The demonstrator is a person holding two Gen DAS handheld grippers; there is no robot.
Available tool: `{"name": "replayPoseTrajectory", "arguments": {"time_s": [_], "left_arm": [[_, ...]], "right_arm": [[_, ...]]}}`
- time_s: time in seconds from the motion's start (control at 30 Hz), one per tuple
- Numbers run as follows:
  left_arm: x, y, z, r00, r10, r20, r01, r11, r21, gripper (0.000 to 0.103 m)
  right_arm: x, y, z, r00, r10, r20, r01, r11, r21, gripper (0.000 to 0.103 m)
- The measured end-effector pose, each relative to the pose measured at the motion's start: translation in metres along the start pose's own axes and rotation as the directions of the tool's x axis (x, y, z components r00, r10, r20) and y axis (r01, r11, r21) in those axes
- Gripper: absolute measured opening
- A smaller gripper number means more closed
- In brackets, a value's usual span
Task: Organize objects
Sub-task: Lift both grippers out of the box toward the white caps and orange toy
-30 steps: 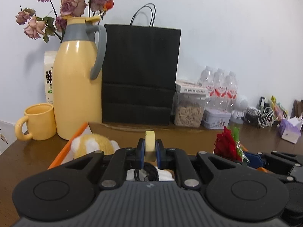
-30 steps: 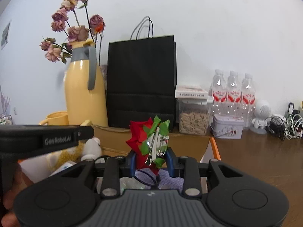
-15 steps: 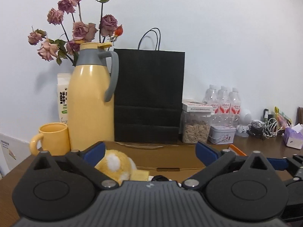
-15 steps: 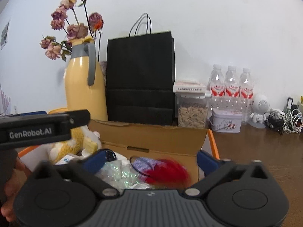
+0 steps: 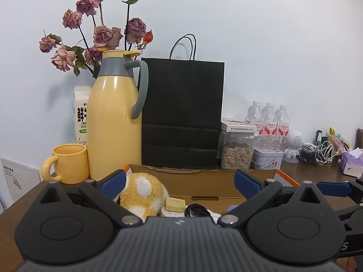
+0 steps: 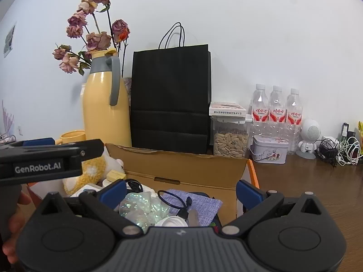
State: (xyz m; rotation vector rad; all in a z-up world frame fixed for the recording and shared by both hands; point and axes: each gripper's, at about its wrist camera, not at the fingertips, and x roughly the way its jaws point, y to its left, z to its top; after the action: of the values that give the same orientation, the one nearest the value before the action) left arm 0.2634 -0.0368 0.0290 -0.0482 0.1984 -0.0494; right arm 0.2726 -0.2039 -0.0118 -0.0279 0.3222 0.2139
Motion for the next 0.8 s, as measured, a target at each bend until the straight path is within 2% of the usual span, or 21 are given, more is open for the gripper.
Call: {"name": "replayPoseTrajectory", "arguments": {"time_s": [0.17,0.43,0.8], "left_arm": [[-0.013,0.003,0.0,1.0,-0.009,0.022,0.009,1.0,-0.012,0.103],[-0.034,0.004,-0.004,0.999,-0.041,0.014,0.041,0.999,0.008,0.103],[-0.055,0.011,-0.026,0.995,-0.048,-0.083,0.05,0.998,0.024,0.103]], "right_arm": [[-0.009,0.0,-0.001,1.0,0.004,0.015,-0.004,1.0,-0.013,0.103],[-0.033,-0.001,-0.007,0.999,0.007,0.04,-0.005,0.999,-0.041,0.103],[-0.057,0.003,-0.03,1.0,0.014,-0.009,-0.014,0.997,-0.081,0.103]]}}
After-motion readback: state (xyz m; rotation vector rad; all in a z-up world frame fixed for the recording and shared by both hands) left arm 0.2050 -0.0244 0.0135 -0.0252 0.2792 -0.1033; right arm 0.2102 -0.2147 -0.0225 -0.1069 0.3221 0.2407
